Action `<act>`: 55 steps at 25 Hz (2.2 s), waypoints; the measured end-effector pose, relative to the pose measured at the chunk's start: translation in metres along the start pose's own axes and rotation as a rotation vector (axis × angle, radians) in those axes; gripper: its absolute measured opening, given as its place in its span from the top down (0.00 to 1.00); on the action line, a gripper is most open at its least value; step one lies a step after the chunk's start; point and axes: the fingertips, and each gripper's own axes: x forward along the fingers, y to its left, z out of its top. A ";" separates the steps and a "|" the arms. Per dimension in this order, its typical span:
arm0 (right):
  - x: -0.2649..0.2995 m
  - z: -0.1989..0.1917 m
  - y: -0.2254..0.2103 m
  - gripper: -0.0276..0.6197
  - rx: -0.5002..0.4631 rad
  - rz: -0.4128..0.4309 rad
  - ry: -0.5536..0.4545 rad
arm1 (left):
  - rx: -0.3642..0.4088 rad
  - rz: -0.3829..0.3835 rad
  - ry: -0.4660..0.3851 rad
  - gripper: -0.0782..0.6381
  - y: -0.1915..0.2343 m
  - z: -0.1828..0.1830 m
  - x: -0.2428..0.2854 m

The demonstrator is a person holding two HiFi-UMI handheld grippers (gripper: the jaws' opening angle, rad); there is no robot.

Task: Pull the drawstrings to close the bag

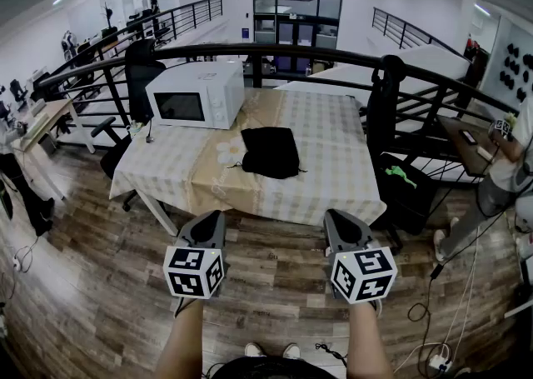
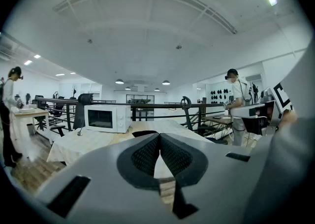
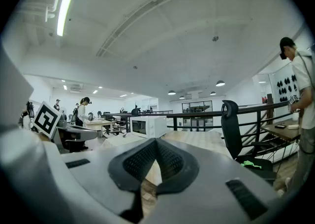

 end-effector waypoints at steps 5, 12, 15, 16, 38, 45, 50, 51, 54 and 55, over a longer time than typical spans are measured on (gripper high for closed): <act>0.004 0.001 0.009 0.92 0.005 -0.010 -0.005 | -0.001 -0.016 -0.003 0.85 0.006 0.000 0.000; 0.013 0.000 0.016 0.92 0.001 -0.036 -0.001 | 0.001 -0.055 -0.007 0.85 0.016 -0.002 0.010; 0.018 0.000 0.021 0.92 -0.002 -0.052 0.002 | 0.001 -0.079 -0.007 0.85 0.022 -0.003 0.014; 0.020 0.000 0.024 0.92 -0.003 -0.056 0.003 | 0.001 -0.086 -0.007 0.85 0.024 -0.003 0.015; 0.081 -0.003 0.015 0.92 0.009 -0.075 0.000 | -0.029 -0.120 0.003 0.81 0.054 -0.009 0.073; 0.127 -0.007 -0.019 0.91 0.024 -0.053 0.011 | -0.027 -0.121 0.033 0.75 0.056 -0.007 0.129; 0.163 -0.004 -0.052 0.88 0.034 -0.032 0.025 | -0.032 -0.112 0.053 0.73 0.055 0.002 0.175; 0.171 -0.002 -0.059 0.88 0.035 -0.029 0.026 | -0.036 -0.111 0.057 0.72 0.055 0.003 0.185; 0.194 0.000 -0.079 0.84 0.036 -0.016 0.038 | -0.046 -0.097 0.071 0.71 0.057 0.006 0.211; 0.201 0.000 -0.085 0.83 0.038 -0.010 0.043 | -0.048 -0.092 0.075 0.70 0.058 0.007 0.220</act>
